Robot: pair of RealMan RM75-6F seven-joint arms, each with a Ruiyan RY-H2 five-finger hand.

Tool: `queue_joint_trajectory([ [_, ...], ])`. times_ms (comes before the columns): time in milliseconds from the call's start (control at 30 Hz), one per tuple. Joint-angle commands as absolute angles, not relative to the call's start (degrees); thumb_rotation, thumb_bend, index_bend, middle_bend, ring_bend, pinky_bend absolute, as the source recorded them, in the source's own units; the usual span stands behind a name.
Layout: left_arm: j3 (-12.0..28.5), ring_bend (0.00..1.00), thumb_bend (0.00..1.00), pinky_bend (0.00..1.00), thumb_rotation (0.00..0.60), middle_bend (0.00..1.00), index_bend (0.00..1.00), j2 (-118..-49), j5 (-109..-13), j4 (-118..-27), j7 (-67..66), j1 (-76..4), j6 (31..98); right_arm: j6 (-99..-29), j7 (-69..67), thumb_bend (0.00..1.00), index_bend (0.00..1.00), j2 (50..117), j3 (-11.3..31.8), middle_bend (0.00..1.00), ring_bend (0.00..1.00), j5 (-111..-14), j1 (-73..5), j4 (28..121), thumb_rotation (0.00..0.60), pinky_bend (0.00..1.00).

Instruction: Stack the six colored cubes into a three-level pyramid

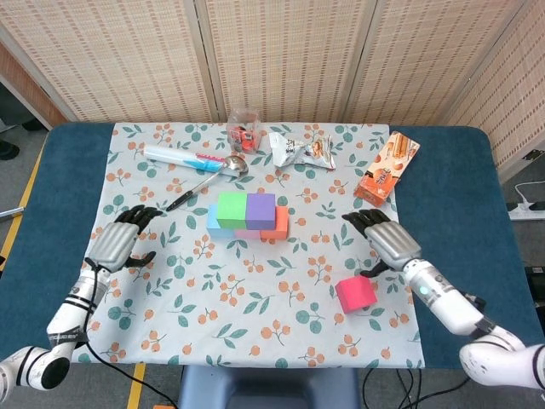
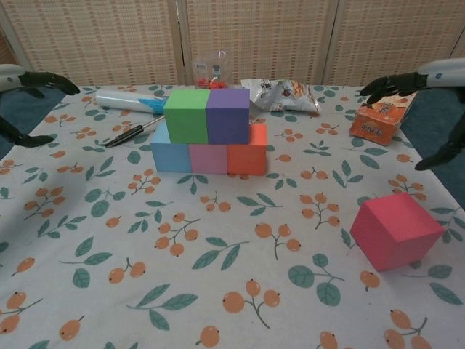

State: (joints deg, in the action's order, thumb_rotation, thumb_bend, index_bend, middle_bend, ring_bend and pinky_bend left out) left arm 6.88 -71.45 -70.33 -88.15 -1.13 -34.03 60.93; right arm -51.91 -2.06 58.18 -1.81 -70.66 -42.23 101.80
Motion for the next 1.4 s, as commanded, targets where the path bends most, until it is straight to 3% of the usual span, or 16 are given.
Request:
queue_joint_trajectory([
  [33,7.4,0.07,0.32,0.14,0.6,0.12,0.18,-69.87,-71.24,-88.39,-0.71,-31.16,65.37,-59.51,-9.72,0.04,0.09,53.86,-6.33,0.2,0.0,-83.14,-33.93,101.63,0.6,0.11],
  [200,7.73,0.11,0.32,0.14,0.6,0.17,0.24,-73.14,-75.87,-82.23,2.13,-26.8,75.97,-61.34,-7.57,0.01,0.12,56.64,-8.27,0.2,0.0,-88.23,-30.95,97.8,0.6,0.11],
  [600,5.09,0.11,0.32,0.14,0.6,0.17,0.24,-70.48,-79.63,-84.99,3.74,-21.01,80.74,-56.68,-0.59,0.01,0.15,65.62,-6.34,0.2,0.01,-88.25,-31.37,92.43,0.6,0.11],
  [933,5.0,0.11,0.32,0.14,0.6,0.17,0.24,-70.07,-80.9,-84.88,5.25,-19.62,80.67,-55.57,2.35,0.04,0.32,69.55,-5.32,0.29,0.06,-87.05,-30.74,89.92,0.6,0.13],
  [1067,5.22,0.11,0.32,0.14,0.6,0.17,0.24,-70.33,-81.37,-84.6,5.8,-19.54,80.35,-57.04,2.33,0.19,0.51,70.96,-4.33,0.35,0.13,-87.22,-30.23,89.58,0.6,0.17],
  [1167,5.4,0.11,0.32,0.14,0.6,0.17,0.24,-70.31,-81.82,-84.41,6.24,-19.37,80.51,-57.61,2.22,0.22,0.6,70.07,-3.27,0.38,0.17,-87.05,-30.44,91.71,0.6,0.2],
  [1400,5.36,0.11,0.32,0.14,0.6,0.17,0.24,-69.78,-82.86,-84.54,7.02,-18.86,80.62,-54.86,2.33,0.22,0.6,61.61,4.26,0.4,0.19,-80.3,-34.91,106.21,0.6,0.22],
])
